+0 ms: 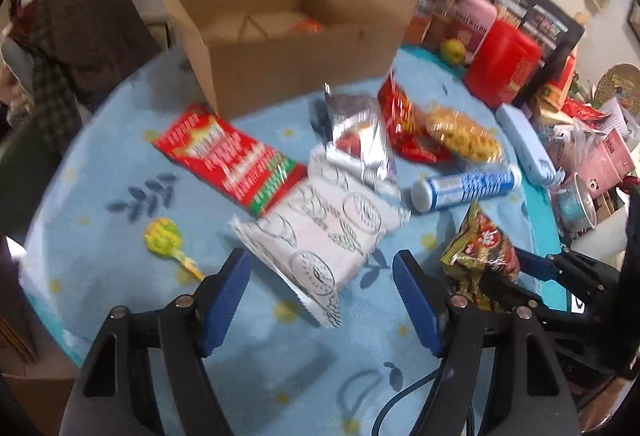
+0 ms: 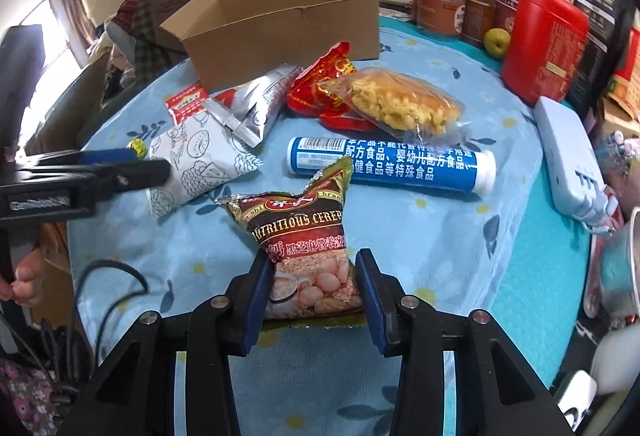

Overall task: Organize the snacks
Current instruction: 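Grasp the white printed bread bag with the left gripper while the right gripper holds the cereal bag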

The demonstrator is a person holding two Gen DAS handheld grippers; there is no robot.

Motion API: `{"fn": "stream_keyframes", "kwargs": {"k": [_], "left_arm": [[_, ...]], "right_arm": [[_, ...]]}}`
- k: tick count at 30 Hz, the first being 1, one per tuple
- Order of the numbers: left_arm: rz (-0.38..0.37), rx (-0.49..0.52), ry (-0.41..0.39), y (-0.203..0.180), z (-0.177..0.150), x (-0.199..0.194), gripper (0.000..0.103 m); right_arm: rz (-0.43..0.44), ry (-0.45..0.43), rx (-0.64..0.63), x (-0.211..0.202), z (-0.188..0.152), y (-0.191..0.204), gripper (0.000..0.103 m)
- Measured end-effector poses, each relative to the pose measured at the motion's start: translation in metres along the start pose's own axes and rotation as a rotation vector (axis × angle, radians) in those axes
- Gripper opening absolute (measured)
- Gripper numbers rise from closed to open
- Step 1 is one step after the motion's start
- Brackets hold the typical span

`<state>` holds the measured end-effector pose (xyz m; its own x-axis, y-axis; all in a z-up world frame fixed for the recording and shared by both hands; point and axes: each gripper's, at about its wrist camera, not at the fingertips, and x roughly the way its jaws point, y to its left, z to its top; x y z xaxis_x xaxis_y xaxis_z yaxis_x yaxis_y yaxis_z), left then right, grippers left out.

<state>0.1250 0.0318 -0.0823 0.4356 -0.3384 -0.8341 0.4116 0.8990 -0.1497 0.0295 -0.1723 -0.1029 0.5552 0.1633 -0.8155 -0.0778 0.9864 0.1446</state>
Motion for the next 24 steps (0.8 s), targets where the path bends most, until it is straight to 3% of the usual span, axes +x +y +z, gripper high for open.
{"fn": "stream_keyframes", "kwargs": {"k": [5,10,17,21,24], "left_arm": [[0.023,0.112,-0.071,-0.004,0.013,-0.009,0.074],[-0.038,0.191,-0.012,-0.007,0.022,0.011,0.074],[-0.045,0.299,0.048,-0.009,0.029,0.037,0.074],[-0.108,0.319,0.109,-0.010,0.028,0.051,0.074],[-0.097,0.326,0.145,-0.010,0.024,0.063,0.074]], "right_arm": [[0.020,0.007,-0.022,0.005,0.006,0.004,0.048],[0.018,0.023,-0.036,0.013,0.013,0.008,0.052],[0.025,0.056,-0.026,0.024,0.020,0.007,0.054],[0.024,0.075,-0.017,0.031,0.023,0.006,0.054],[0.026,0.083,-0.014,0.034,0.024,0.005,0.056]]}}
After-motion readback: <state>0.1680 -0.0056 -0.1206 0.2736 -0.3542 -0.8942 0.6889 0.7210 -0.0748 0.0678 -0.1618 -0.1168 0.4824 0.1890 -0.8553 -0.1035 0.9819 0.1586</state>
